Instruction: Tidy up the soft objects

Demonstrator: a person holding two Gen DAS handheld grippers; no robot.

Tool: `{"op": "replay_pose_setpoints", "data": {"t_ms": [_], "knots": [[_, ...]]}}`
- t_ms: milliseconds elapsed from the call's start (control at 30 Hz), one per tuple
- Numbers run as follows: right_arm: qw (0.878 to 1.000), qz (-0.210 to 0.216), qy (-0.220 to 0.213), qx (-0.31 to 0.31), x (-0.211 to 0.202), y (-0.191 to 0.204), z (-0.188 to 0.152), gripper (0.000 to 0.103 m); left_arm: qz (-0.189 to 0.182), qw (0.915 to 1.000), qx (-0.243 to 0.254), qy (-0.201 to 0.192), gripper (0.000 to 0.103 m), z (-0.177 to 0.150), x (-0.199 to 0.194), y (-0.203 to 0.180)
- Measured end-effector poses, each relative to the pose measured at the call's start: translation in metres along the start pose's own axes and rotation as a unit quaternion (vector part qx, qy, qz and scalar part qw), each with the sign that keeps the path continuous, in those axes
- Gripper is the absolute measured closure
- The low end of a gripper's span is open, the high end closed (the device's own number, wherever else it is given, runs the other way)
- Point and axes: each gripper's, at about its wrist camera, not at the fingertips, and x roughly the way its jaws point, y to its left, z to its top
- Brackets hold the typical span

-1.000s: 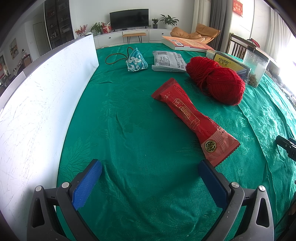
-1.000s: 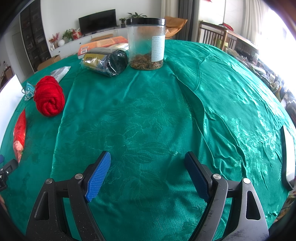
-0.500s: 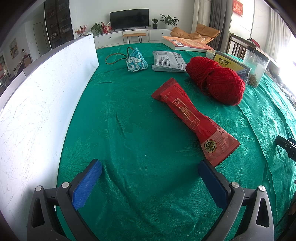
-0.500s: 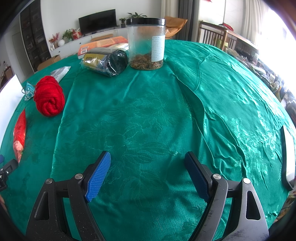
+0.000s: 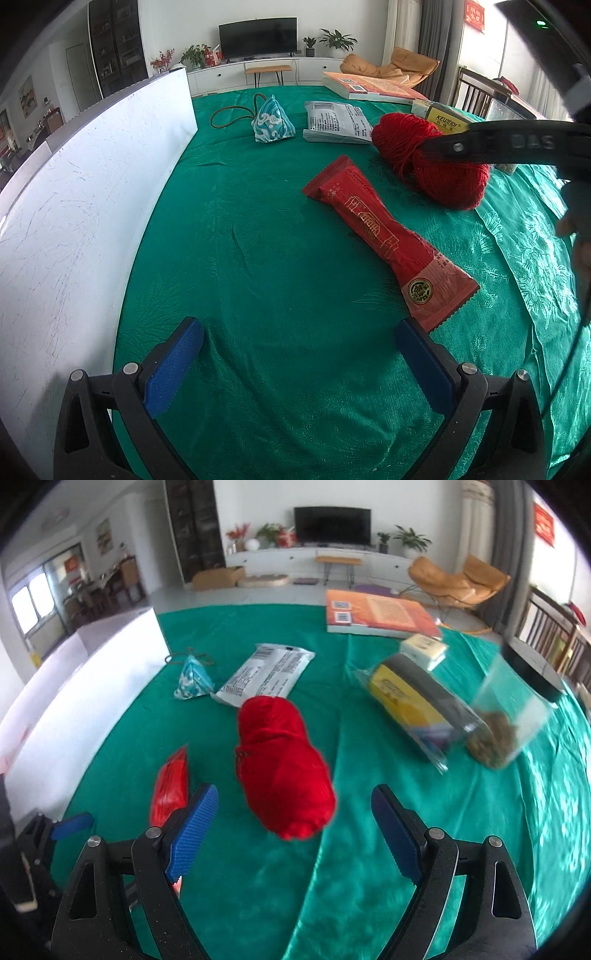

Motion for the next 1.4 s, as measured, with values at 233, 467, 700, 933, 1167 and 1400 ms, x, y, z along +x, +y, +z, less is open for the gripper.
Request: {"op": "replay_pose_setpoints", "data": {"t_ms": [233,467,700,933,1167,1400], "knots": [[0.999,0.022,0.000,0.040,-0.005,-0.023,-0.025,0.057,0.000,1.0000,0.000,0.000,0.000,0.000,0.000,0.000],[0.972,-0.083,-0.081,0.203,-0.093,-0.134,-0.105,0.057,0.000,1.0000,0.000,0.000,0.000,-0.002,-0.003,0.000],[0.948,-0.154,-0.043,0.277,-0.076,-0.242,-0.125,0.048,0.000,1.0000,0.000,0.000,0.000,-0.002,-0.003,0.000],[0.946,-0.152,-0.052,0.280,-0.094,-0.226,-0.151,0.028,0.000,1.0000,0.000,0.000,0.000,-0.002,-0.003,0.000],[0.951,-0.190,-0.025,0.243,-0.095,-0.180,-0.166,0.028,0.000,1.0000,0.000,0.000,0.000,-0.002,-0.003,0.000],[0.954,-0.186,0.003,0.237,-0.078,-0.185,-0.171,0.025,0.000,1.0000,0.000,0.000,0.000,-0.002,-0.003,0.000]]}}
